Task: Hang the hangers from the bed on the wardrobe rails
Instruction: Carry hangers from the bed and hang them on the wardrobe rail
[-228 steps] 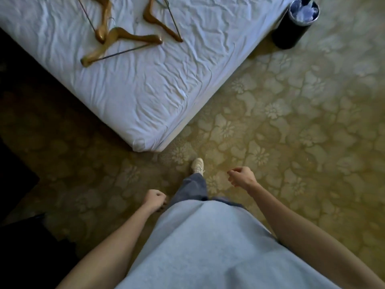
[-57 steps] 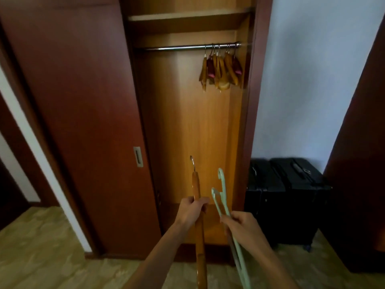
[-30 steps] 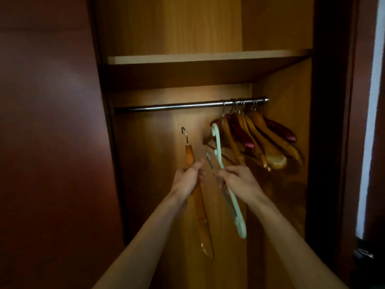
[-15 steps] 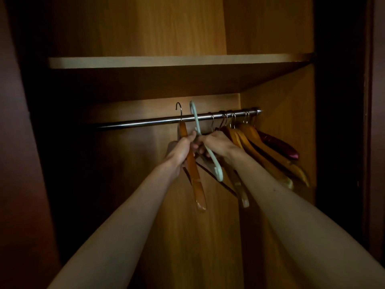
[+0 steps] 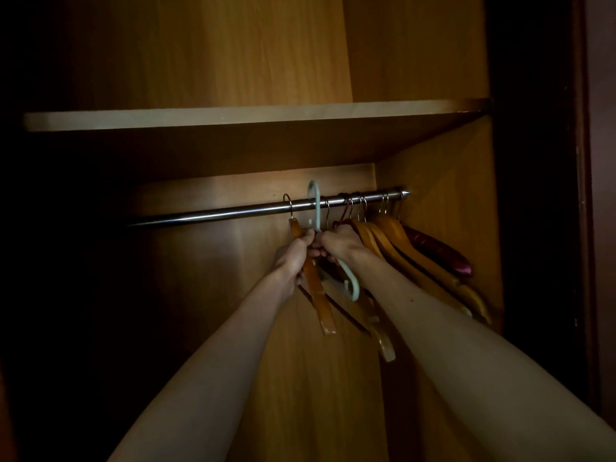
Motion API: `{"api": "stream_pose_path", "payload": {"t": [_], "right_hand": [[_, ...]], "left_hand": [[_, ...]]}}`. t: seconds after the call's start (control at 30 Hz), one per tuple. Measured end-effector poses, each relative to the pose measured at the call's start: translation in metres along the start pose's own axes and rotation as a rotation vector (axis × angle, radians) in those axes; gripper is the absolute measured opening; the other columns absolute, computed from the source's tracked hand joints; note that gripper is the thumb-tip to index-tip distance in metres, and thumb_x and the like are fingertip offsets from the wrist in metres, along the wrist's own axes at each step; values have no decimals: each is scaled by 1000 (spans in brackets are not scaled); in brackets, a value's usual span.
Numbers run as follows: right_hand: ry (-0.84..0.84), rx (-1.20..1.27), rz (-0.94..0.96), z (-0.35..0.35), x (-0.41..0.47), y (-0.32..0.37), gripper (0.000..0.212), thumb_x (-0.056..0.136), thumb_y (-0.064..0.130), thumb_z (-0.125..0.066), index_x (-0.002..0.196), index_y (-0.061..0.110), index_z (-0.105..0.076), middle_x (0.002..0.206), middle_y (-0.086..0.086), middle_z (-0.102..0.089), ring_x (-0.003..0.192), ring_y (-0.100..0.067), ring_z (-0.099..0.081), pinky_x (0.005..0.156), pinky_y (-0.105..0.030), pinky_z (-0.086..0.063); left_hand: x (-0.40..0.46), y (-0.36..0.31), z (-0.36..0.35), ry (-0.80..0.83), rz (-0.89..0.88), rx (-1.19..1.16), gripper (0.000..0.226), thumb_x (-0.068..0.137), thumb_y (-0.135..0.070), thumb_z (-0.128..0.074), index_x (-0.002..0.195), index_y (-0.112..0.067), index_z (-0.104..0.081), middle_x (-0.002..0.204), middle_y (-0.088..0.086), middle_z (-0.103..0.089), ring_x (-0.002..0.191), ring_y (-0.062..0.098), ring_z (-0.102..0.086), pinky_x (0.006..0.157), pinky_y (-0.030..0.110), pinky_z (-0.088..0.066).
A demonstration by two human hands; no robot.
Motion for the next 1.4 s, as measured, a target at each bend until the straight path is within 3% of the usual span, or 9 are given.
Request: {"api": "stream_pose_path", "payload": {"t": [0.3,0.37,0.47,0.67,0.83,0.97,1.07,1.1,1.4], "right_hand": [[-67,-188,-12,-9,2,-26,37,96,44,-60,87,10,-72,66,-2,-69,52,-10,-62,48,-23,-47],[-81,-219,15,-9,0,-33,40,95,48,-58,88,11,-71,77,-4,-72,65,-16,-68,55,-28,-53],[-112,-265,60,-8,-4,-40,43,95,49,-55,85,11,-71,81,-7,-72,75,-24,-70,69,-37,-60],[-110,-266,164,5,-30,-38,22,96,31,-56,87,18,-71,77,-3,-71,70,-20,-69,71,-38,-61],[-160,-190,301,12,-83,-61,22,92,22,-66,114,20,-68,88,4,-74,76,-13,-72,73,-37,-63],[-246,-111,344,20,-125,-91,44,88,17,-70,130,22,-61,119,8,-70,104,-4,-65,91,-27,-56],[-205,-69,329,13,-159,-134,51,85,15,-73,133,23,-58,127,12,-63,119,-4,-59,99,-29,-54],[-180,-74,297,9,-171,-155,52,86,13,-72,134,22,-57,126,11,-63,118,-3,-59,97,-26,-54],[201,-212,-465,-38,-305,-448,26,91,19,-67,116,22,-66,97,13,-67,90,-6,-66,78,-20,-53]], "left_hand": [[14,24,-5,-10,27,-14,44,98,-56,-50,103,-18,-73,68,-1,-67,60,9,-65,57,22,-48],[13,26,-9,-10,33,-14,42,97,-56,-54,104,-19,-73,77,3,-73,62,8,-71,53,21,-53],[9,23,-19,-18,52,-22,47,93,-59,-56,106,-16,-72,89,11,-70,79,25,-67,70,33,-54],[12,28,-26,-56,41,48,62,90,-72,-46,103,-18,-74,88,10,-72,81,24,-68,83,43,-59],[-11,58,2,-431,-79,-63,51,91,-63,-54,112,-18,-65,100,1,-69,92,21,-64,87,35,-52],[-50,160,21,-650,86,-352,43,84,-55,-66,108,-20,-62,99,16,-69,89,32,-66,80,45,-56],[-98,248,8,-557,218,-312,3,98,-23,-58,99,-22,-61,70,0,-51,48,7,-46,44,20,-37],[-114,283,1,-487,285,-259,9,99,-18,-55,95,-22,-62,68,-2,-49,43,2,-43,38,16,-33],[-315,542,-88,464,1100,360,14,101,-26,-56,91,-20,-64,73,-3,-54,53,7,-42,47,17,-32]]}}
Point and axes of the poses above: each hand's wrist, its own x-axis towards the middle knuckle, its own z-axis out of the back of the hand, y = z × x, the point moved 7 cm from there along x, towards the middle knuckle
